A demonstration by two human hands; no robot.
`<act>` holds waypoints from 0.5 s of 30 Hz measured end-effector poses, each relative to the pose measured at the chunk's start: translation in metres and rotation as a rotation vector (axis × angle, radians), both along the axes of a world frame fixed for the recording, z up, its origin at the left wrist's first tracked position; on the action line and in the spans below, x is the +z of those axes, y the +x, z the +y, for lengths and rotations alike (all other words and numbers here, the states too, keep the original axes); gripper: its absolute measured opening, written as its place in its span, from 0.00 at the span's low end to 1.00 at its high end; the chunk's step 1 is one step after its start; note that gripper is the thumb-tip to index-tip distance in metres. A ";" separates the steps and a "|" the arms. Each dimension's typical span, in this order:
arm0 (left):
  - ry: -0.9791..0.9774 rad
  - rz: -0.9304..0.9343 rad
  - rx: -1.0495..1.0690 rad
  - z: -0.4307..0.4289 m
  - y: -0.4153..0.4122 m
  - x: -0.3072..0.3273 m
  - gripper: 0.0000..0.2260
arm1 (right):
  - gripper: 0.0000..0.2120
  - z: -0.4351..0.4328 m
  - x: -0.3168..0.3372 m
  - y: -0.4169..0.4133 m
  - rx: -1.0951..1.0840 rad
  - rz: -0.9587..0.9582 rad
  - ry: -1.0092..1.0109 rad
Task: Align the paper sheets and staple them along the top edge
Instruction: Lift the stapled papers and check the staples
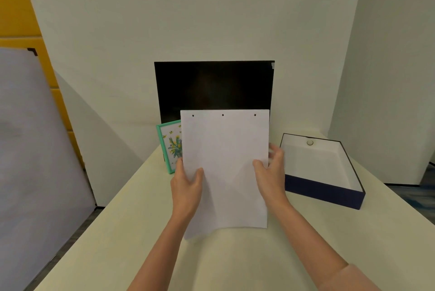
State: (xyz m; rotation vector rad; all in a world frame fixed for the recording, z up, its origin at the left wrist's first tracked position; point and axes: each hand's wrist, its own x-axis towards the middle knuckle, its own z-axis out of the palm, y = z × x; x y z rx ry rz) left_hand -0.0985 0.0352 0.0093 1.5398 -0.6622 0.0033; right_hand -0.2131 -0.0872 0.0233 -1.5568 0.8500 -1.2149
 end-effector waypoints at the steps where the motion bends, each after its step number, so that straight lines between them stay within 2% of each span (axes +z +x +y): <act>1: 0.014 -0.038 -0.023 0.001 0.004 0.005 0.16 | 0.28 -0.006 0.007 -0.001 -0.087 0.012 -0.081; 4: 0.123 -0.241 -0.119 0.003 0.017 0.028 0.20 | 0.39 -0.017 0.050 -0.007 -0.234 0.156 -0.509; 6: 0.215 -0.382 -0.165 0.003 0.018 0.048 0.19 | 0.40 -0.020 0.087 -0.012 -0.163 0.361 -0.723; 8: 0.281 -0.495 -0.188 0.002 0.015 0.066 0.17 | 0.33 -0.026 0.117 -0.016 0.028 0.529 -0.734; 10: 0.342 -0.596 -0.202 0.001 0.013 0.078 0.14 | 0.19 -0.030 0.132 -0.023 0.237 0.583 -0.697; 12: 0.399 -0.679 -0.204 0.002 0.016 0.083 0.10 | 0.10 -0.031 0.132 -0.030 0.428 0.475 -0.566; 15: 0.501 -0.738 -0.077 0.011 0.034 0.081 0.06 | 0.10 -0.035 0.108 -0.039 0.453 0.357 -0.411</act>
